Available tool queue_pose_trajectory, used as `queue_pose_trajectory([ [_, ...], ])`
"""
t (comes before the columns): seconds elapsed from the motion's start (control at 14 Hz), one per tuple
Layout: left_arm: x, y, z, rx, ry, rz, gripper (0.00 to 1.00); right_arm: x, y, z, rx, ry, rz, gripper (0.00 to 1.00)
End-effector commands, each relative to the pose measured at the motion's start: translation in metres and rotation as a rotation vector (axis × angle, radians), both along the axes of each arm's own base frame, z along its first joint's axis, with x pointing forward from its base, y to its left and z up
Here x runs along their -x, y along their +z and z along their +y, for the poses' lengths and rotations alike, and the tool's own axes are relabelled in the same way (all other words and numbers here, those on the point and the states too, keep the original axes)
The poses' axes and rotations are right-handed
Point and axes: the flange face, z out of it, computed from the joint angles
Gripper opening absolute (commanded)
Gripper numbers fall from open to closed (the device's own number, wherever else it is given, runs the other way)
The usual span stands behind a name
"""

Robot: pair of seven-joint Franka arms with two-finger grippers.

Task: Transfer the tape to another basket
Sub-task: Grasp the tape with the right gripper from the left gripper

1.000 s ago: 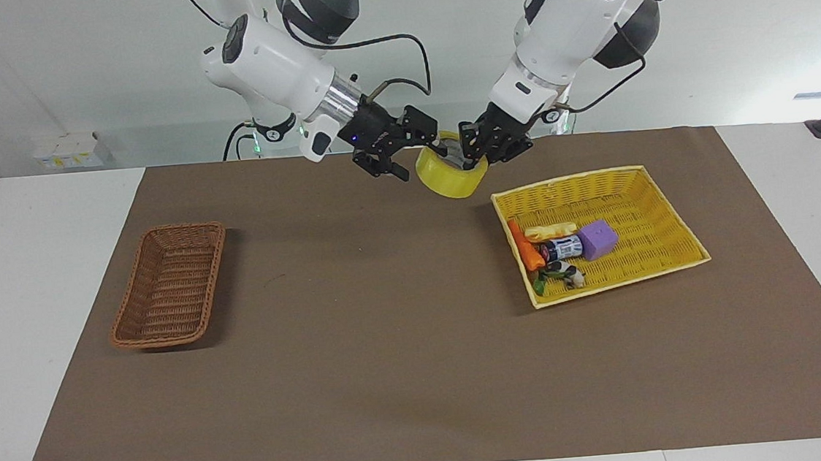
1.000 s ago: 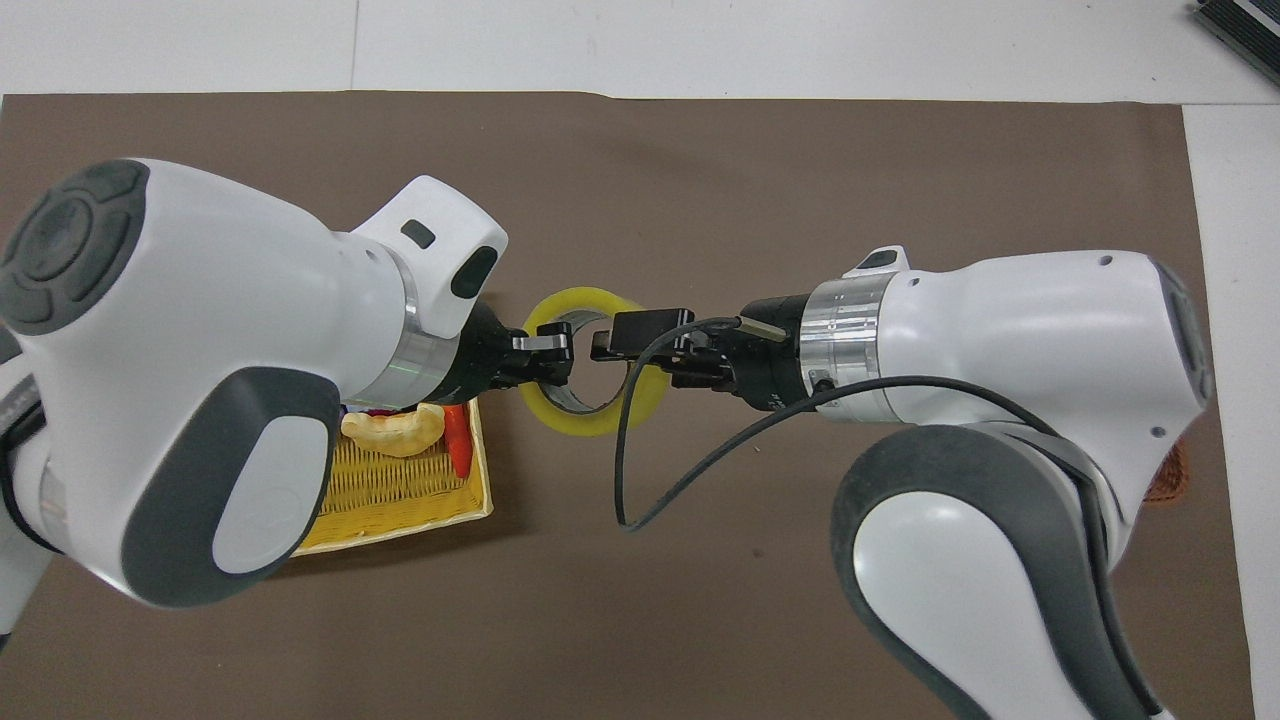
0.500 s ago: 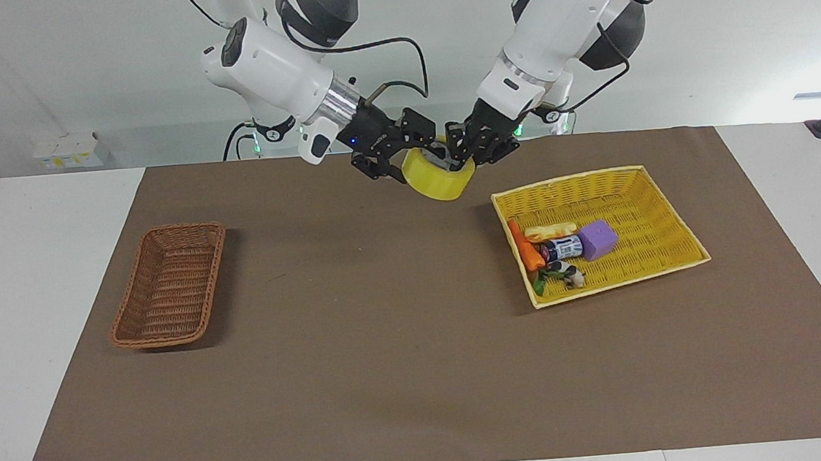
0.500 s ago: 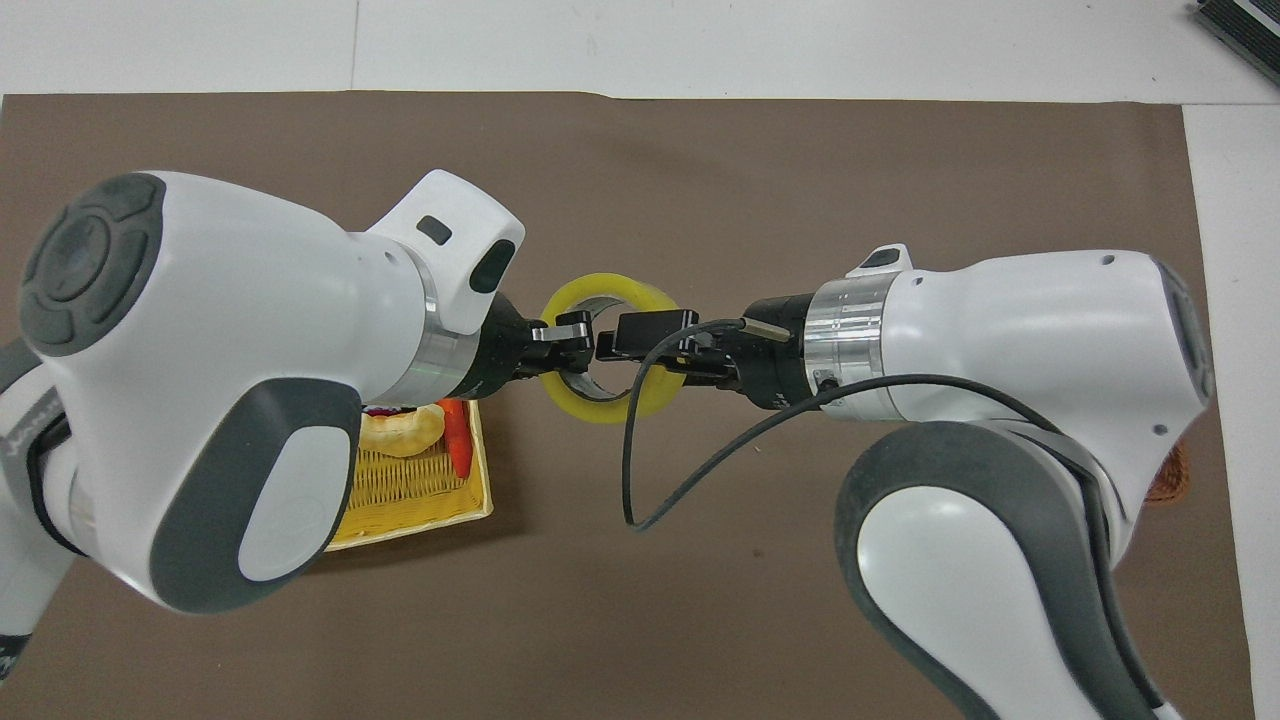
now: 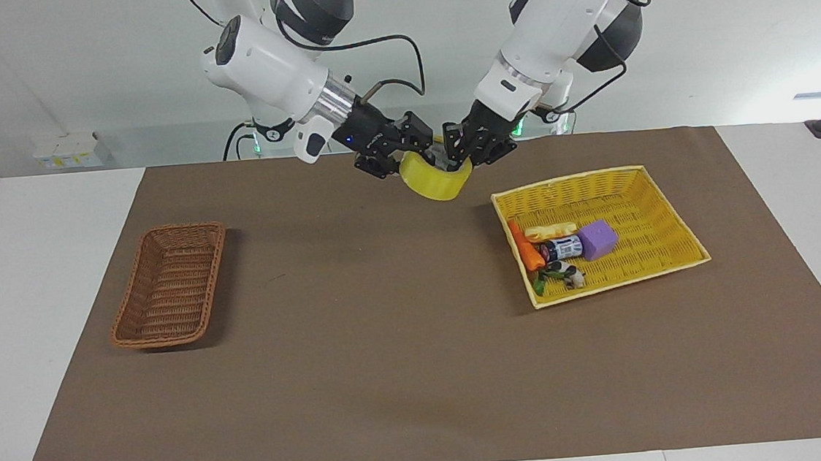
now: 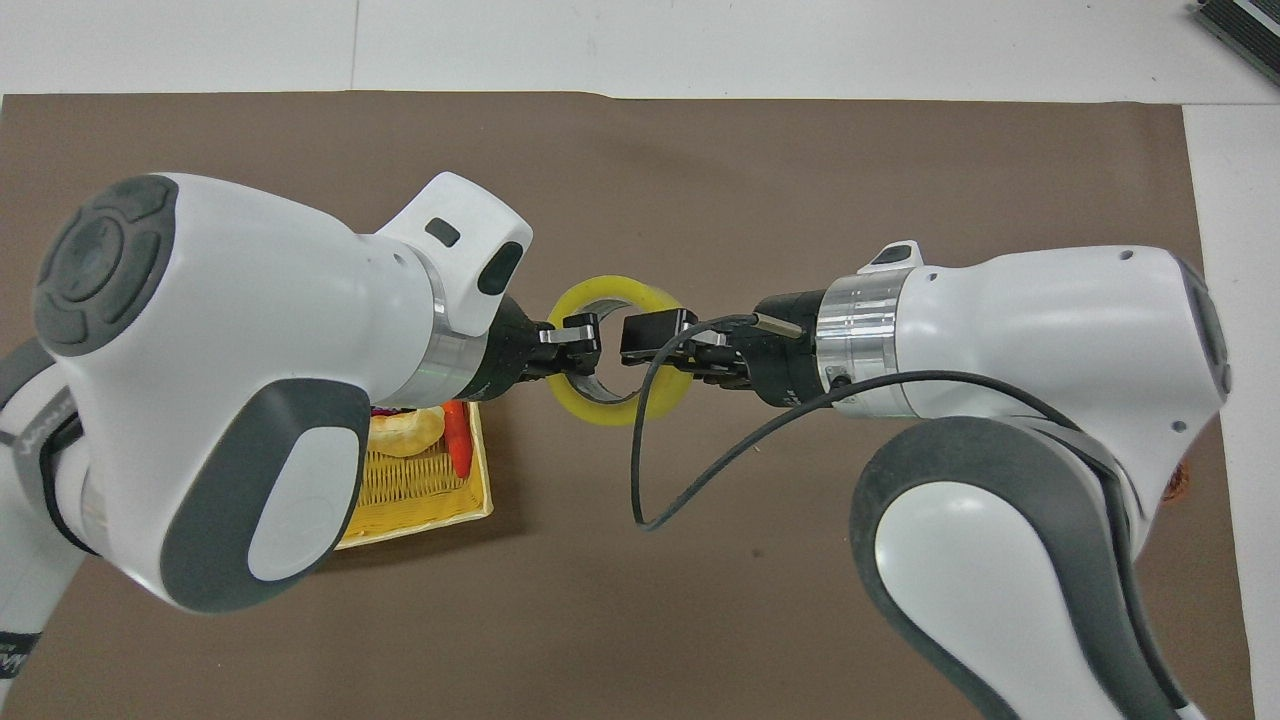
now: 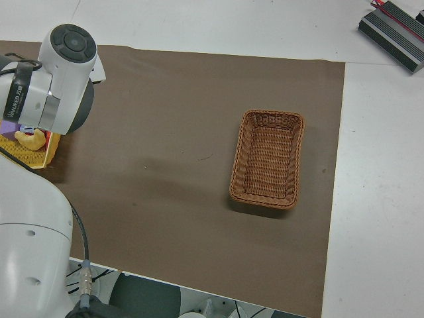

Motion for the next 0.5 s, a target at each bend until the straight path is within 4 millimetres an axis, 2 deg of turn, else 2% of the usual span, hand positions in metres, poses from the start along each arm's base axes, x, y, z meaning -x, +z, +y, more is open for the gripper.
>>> queue_pose_trajectory([
  [0.0, 0.0, 0.009, 0.0, 0.02, 0.035, -0.009, 0.02, -0.001, 0.003, -0.011, -0.02, -0.007, 0.01, 0.0],
  [0.07, -0.001, 0.015, 0.002, 0.023, 0.054, -0.012, 0.37, 0.0, 0.003, -0.01, -0.02, -0.012, 0.016, 0.0],
  [0.14, -0.002, 0.019, 0.003, 0.026, 0.056, -0.016, 0.78, 0.0, 0.003, -0.01, -0.02, -0.017, 0.021, 0.0],
  [0.21, 0.0, 0.022, 0.002, 0.026, 0.06, -0.02, 1.0, 0.0, 0.003, -0.01, -0.018, -0.016, 0.021, 0.0],
  [0.43, 0.008, 0.04, 0.01, 0.04, 0.144, 0.001, 1.0, -0.001, 0.004, -0.01, -0.019, -0.02, 0.023, 0.0],
])
